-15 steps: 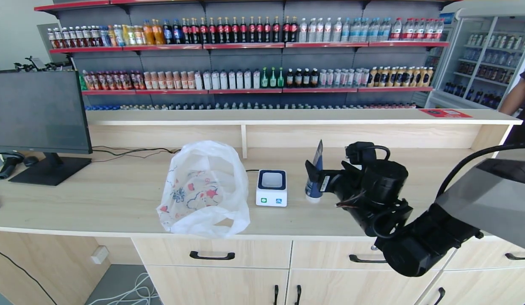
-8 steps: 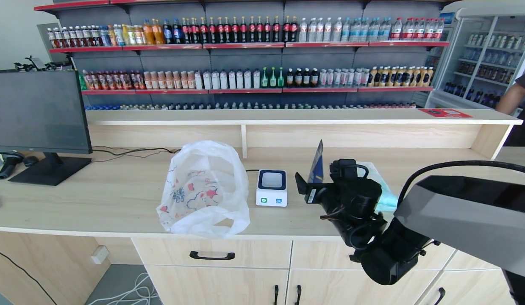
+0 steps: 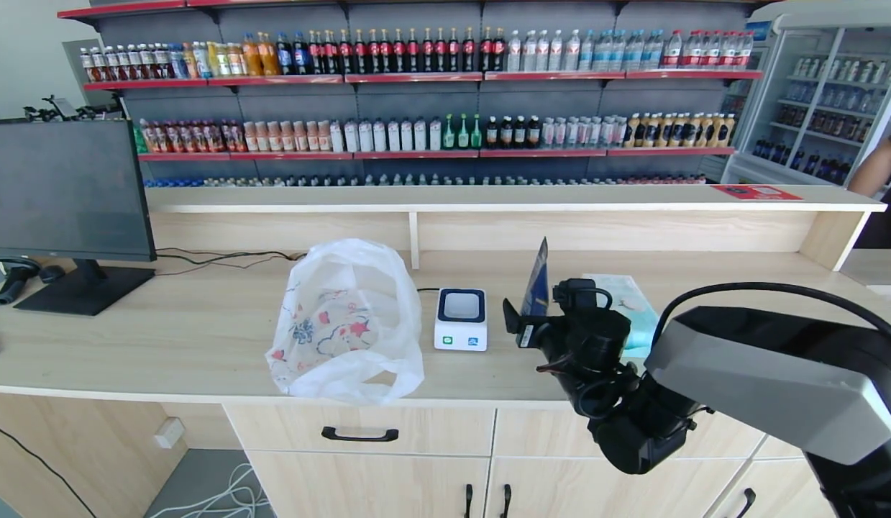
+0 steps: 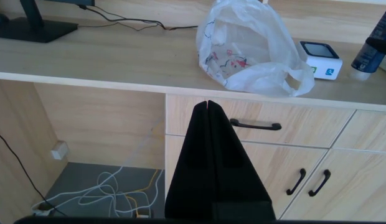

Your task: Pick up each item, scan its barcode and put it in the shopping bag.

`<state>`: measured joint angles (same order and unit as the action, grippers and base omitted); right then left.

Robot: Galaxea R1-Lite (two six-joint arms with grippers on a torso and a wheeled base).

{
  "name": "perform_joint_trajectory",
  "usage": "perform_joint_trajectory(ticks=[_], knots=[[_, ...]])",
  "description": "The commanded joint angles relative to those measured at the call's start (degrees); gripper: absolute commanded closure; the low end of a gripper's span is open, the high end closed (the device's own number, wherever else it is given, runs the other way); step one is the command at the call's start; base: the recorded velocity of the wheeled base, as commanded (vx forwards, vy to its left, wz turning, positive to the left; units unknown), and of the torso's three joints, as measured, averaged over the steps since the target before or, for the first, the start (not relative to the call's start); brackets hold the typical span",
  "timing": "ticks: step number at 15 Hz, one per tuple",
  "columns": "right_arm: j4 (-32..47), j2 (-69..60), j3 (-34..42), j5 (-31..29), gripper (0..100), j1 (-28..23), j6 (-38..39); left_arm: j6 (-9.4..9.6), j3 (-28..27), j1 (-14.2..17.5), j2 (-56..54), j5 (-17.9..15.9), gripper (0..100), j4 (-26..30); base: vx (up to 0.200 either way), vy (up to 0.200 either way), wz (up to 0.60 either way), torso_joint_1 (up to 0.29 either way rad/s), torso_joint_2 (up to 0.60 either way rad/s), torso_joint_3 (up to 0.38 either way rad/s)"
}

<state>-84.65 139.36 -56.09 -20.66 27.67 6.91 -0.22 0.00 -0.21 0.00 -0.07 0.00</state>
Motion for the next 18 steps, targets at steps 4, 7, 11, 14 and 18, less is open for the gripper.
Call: perform_joint_trajectory(ticks=[4, 7, 11, 14, 18], knots=[[0.45, 3.37, -2.97, 1.42, 0, -3.77, -0.32, -0.04, 0.0, 0.03, 0.0, -0.01, 100, 0.0, 0.0, 0.0, 0.0, 0.0, 0.0, 0.0], [0.45, 4.95, -5.87, 2.82, 0, -4.91, -0.32, -0.04, 0.0, 0.03, 0.0, 0.07, 100, 0.0, 0.0, 0.0, 0.0, 0.0, 0.0, 0.0], [0.8, 6.89, -8.42, 2.65, 0, -4.38, -0.41, -0.04, 0.0, 0.03, 0.0, -0.01, 100, 0.0, 0.0, 0.0, 0.0, 0.0, 0.0, 0.0], [2.65, 7.59, -10.44, 2.56, 0, -3.85, -0.67, -0.04, 0.0, 0.03, 0.0, -0.01, 100, 0.0, 0.0, 0.0, 0.0, 0.0, 0.0, 0.0], [7.57, 8.38, -16.42, 2.38, 0, -4.47, -0.58, -0.04, 0.0, 0.03, 0.0, -0.01, 100, 0.0, 0.0, 0.0, 0.0, 0.0, 0.0, 0.0]])
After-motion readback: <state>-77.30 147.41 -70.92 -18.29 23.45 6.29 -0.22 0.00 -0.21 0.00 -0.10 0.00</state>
